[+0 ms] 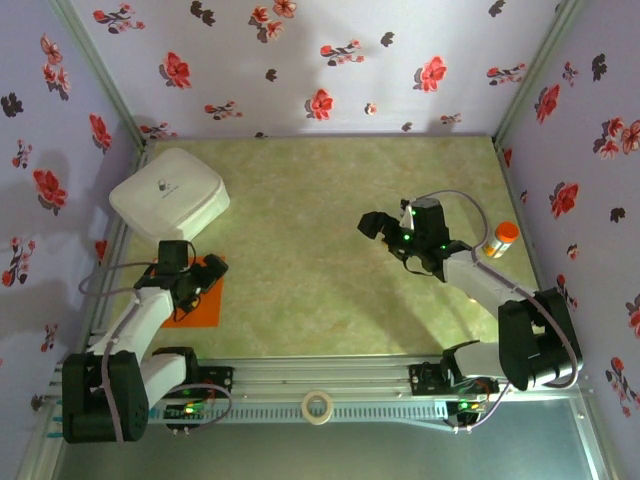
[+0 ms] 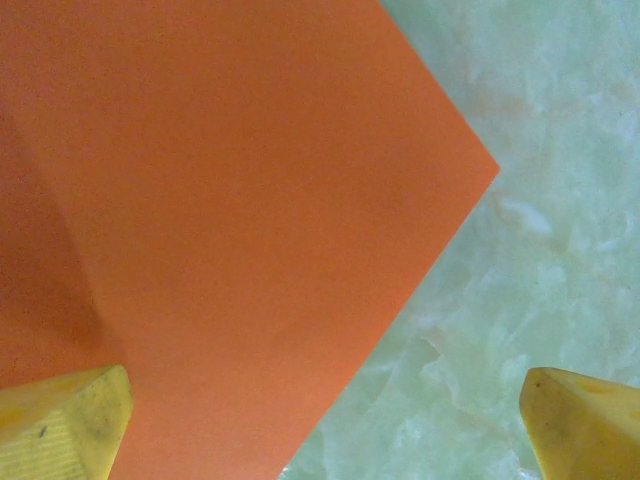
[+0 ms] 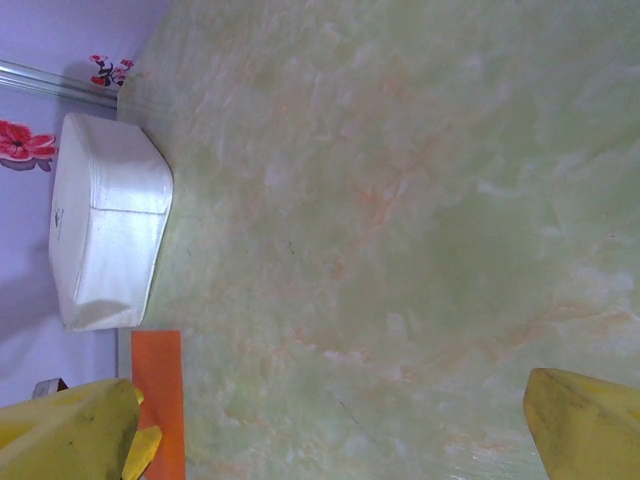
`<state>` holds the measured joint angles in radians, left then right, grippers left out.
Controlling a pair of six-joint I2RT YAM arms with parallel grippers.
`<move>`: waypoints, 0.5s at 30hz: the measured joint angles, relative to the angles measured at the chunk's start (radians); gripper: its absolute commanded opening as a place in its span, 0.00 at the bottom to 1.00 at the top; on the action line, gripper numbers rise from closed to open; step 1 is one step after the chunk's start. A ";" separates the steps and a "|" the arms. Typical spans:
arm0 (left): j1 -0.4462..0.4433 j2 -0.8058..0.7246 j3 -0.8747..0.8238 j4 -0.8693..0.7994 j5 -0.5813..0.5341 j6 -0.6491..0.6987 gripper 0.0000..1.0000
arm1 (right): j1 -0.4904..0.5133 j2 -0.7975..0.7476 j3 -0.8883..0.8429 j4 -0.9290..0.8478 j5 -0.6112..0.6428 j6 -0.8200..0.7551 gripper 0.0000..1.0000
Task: Fold a paper plane with a square sheet of paper (pick it up from the middle)
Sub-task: Move the square sheet of paper to the center of the table.
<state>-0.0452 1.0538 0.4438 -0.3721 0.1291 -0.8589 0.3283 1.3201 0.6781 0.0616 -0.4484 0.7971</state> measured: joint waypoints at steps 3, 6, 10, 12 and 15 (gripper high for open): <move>-0.055 0.007 -0.020 0.046 0.005 -0.041 0.99 | 0.000 0.000 0.000 0.000 0.003 0.000 0.99; -0.146 0.027 -0.034 0.128 0.003 -0.106 0.98 | 0.000 -0.005 -0.003 0.000 0.007 0.001 0.99; -0.299 0.097 -0.027 0.258 -0.021 -0.199 0.98 | 0.000 -0.032 -0.020 0.000 0.037 0.010 0.99; -0.370 0.152 0.001 0.301 -0.034 -0.238 0.98 | 0.000 -0.063 -0.035 -0.008 0.063 0.016 0.99; -0.468 0.262 0.074 0.349 -0.046 -0.290 0.98 | 0.000 -0.124 -0.058 -0.029 0.112 0.019 0.99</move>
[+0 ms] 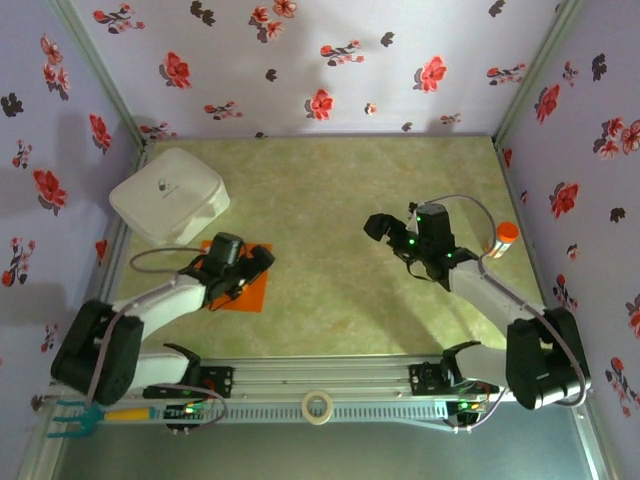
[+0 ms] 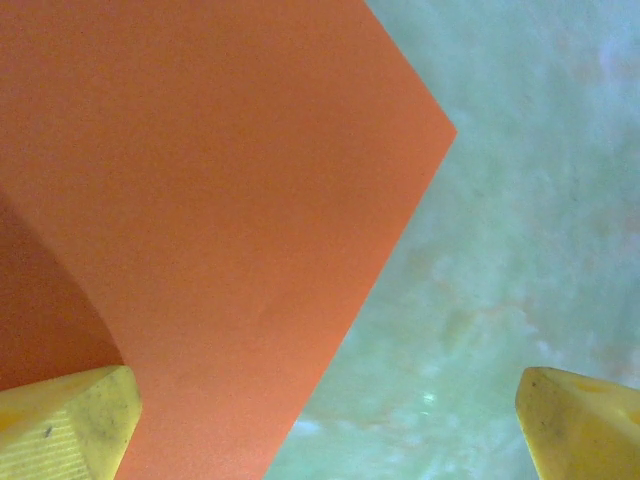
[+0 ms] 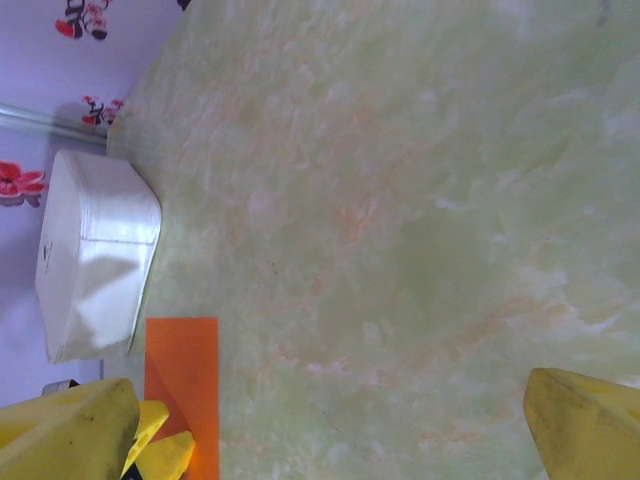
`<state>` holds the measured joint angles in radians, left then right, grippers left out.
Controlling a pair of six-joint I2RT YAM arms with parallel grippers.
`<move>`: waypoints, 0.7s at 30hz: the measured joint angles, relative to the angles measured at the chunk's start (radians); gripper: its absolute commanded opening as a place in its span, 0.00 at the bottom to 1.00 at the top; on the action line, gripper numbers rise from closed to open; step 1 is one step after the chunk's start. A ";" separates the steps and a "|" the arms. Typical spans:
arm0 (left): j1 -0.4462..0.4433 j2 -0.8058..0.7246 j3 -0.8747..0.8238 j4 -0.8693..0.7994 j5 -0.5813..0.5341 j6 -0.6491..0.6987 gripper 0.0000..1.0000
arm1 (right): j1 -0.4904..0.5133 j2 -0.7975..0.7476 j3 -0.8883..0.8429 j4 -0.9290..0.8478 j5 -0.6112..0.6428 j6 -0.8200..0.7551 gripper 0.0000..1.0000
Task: Fold a paper plane with a square sheet of paper (pick it up from the middle)
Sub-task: Move the square sheet of paper to the center of the table.
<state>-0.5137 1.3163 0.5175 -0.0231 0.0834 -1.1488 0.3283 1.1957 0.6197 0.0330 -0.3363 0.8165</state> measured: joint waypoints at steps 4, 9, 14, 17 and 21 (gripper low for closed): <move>-0.114 0.139 0.118 0.021 -0.004 -0.032 0.99 | 0.000 -0.090 -0.028 -0.029 0.068 0.003 0.99; -0.165 0.210 0.249 -0.061 -0.002 0.005 1.00 | 0.000 -0.143 -0.047 -0.042 0.108 0.008 0.99; -0.079 0.176 0.319 -0.184 0.008 0.183 1.00 | 0.000 -0.128 -0.053 -0.007 0.047 0.008 0.99; 0.010 0.151 0.320 -0.238 0.060 0.338 1.00 | 0.000 -0.096 -0.053 0.030 0.005 0.010 0.99; 0.097 0.179 0.354 -0.335 0.154 0.529 1.00 | 0.000 -0.055 -0.053 0.051 -0.028 0.024 0.99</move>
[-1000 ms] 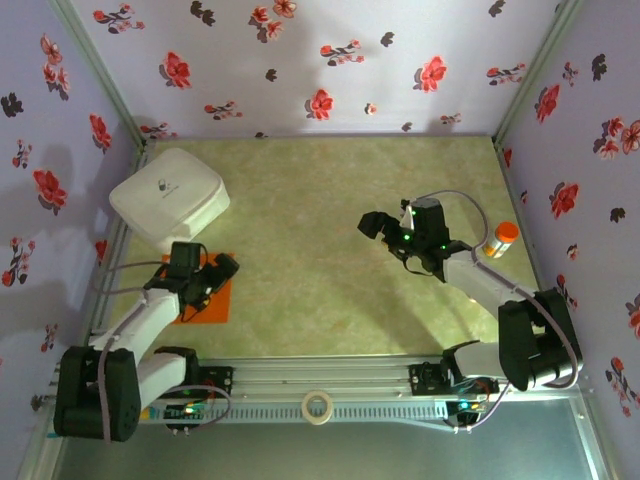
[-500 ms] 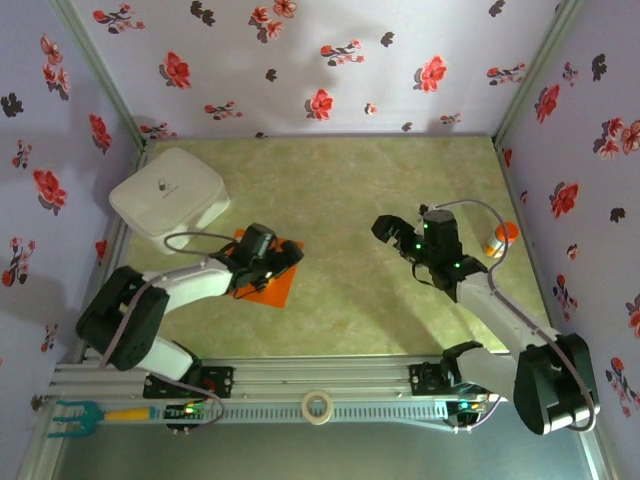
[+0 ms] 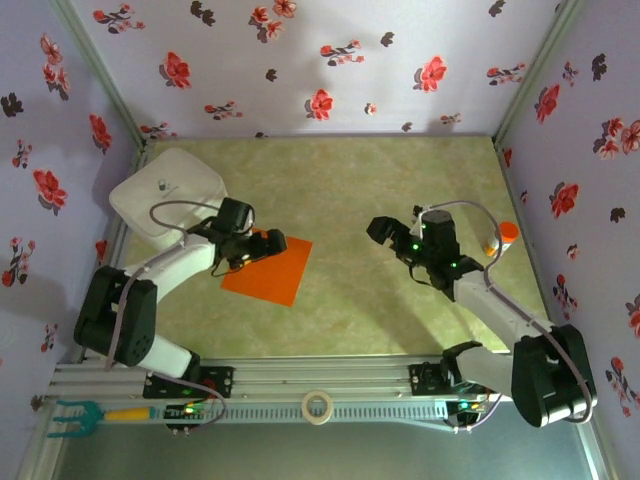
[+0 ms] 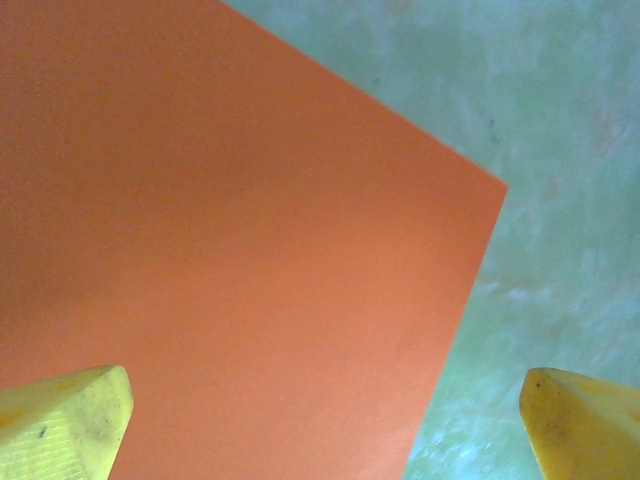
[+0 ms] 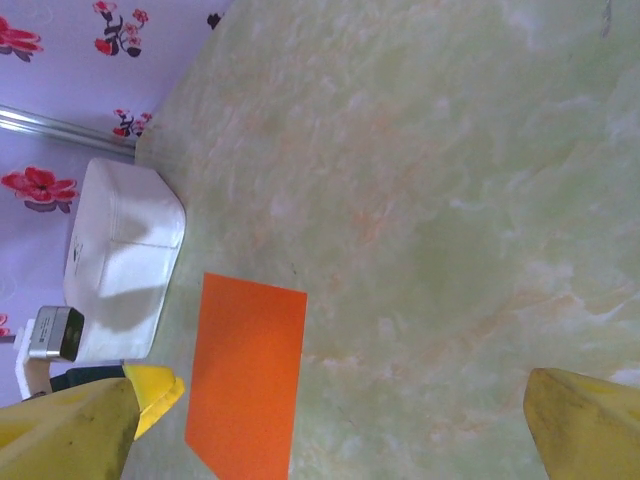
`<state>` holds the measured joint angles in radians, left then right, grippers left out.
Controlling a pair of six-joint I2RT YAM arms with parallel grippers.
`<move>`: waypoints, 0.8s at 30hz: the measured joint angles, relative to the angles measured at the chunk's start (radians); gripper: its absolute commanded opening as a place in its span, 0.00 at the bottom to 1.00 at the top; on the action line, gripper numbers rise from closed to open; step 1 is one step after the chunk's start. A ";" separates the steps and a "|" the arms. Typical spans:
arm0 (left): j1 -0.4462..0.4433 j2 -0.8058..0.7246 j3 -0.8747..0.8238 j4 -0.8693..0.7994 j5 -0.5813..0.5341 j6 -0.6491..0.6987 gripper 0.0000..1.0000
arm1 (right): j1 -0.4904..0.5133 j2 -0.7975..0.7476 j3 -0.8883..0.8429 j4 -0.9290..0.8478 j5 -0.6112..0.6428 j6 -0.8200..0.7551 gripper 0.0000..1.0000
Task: Fold a paper plane with a square sheet of paper (pick it up from the middle)
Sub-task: Move the square sheet of paper to the center of the table.
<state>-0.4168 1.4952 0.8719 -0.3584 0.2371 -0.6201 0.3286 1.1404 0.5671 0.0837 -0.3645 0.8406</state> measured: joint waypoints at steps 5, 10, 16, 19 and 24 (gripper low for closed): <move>0.017 0.074 0.063 -0.055 0.072 0.135 1.00 | 0.006 0.026 0.001 0.017 -0.023 0.010 0.99; 0.021 0.150 0.072 -0.074 0.091 0.153 0.99 | 0.012 0.032 0.003 0.017 -0.030 0.025 0.99; 0.009 0.149 0.030 -0.010 0.086 0.051 0.97 | 0.012 0.032 0.021 -0.022 -0.011 0.027 0.99; -0.031 0.122 -0.013 0.062 0.060 -0.046 0.97 | 0.012 0.032 0.045 -0.092 0.029 0.024 0.99; -0.169 0.107 -0.042 0.161 0.003 -0.215 0.97 | 0.012 0.023 0.101 -0.236 0.133 0.016 0.99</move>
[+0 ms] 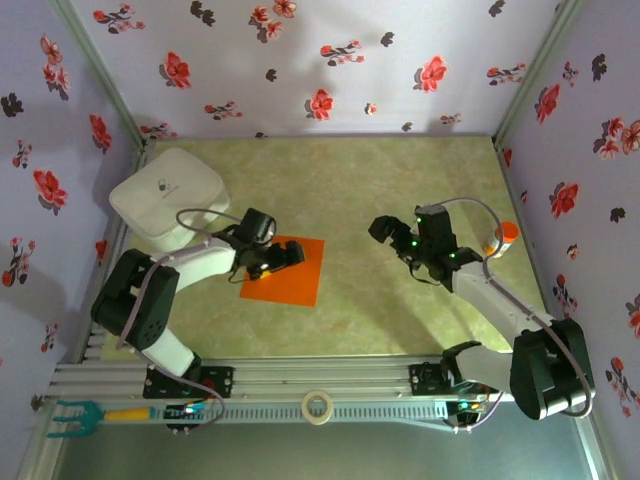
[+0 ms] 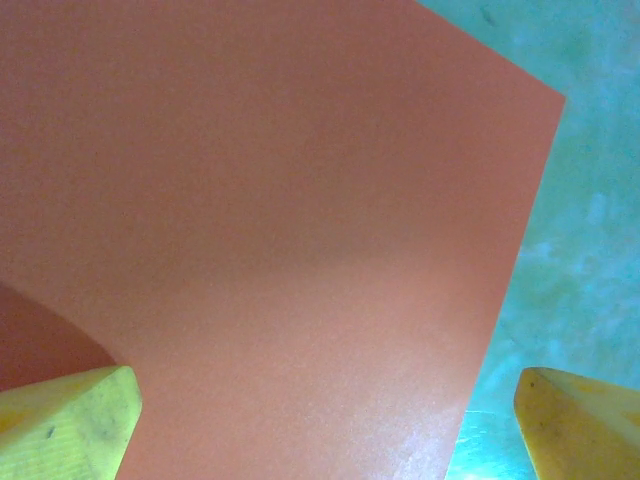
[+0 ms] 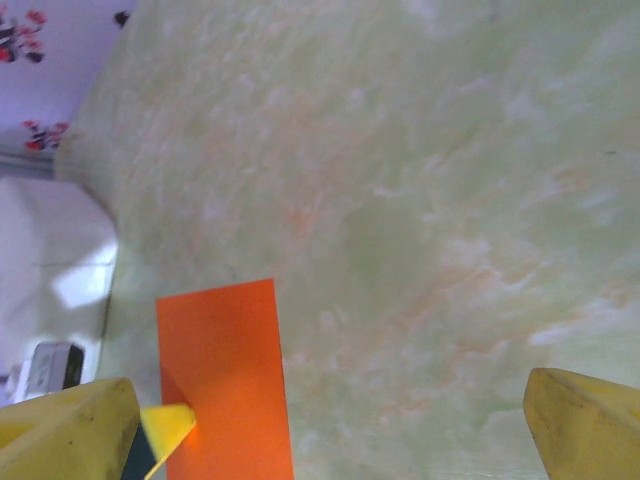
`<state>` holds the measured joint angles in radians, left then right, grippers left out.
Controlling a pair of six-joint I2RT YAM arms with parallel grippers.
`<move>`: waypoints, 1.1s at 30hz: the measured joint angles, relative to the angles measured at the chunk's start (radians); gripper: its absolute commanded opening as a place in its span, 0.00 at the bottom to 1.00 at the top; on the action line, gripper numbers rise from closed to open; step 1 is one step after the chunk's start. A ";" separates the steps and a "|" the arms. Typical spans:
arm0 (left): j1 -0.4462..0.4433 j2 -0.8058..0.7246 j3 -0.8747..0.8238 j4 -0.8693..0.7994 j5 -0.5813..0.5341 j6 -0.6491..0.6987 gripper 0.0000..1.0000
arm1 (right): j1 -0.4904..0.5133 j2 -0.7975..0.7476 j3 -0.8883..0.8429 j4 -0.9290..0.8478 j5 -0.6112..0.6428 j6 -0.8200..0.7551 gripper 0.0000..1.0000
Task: Fold a paper plane with a square sheet of paper (pick it up from the middle)
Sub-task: Move the square sheet of paper to the center of the table.
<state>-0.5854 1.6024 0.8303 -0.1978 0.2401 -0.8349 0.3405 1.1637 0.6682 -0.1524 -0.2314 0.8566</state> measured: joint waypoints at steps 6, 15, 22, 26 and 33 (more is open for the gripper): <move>-0.119 0.016 0.001 0.069 -0.071 -0.161 0.96 | -0.014 -0.048 0.032 -0.119 0.087 0.002 0.99; -0.193 0.030 0.111 0.008 -0.194 -0.172 0.99 | -0.042 -0.128 -0.126 0.055 0.020 0.093 0.99; -0.161 0.034 0.231 -0.197 -0.264 -0.026 1.00 | -0.040 -0.042 -0.078 0.077 -0.037 0.086 0.99; -0.153 0.077 0.315 -0.301 -0.270 0.046 0.99 | -0.036 -0.005 -0.063 0.082 -0.070 0.079 0.99; -0.154 0.181 0.401 -0.407 -0.248 0.091 0.96 | -0.032 0.035 -0.044 0.049 -0.089 0.053 0.99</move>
<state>-0.7399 1.7836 1.2308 -0.6052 -0.0078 -0.7437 0.3084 1.1992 0.6239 -0.1036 -0.3206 0.9092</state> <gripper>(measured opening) 0.973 0.992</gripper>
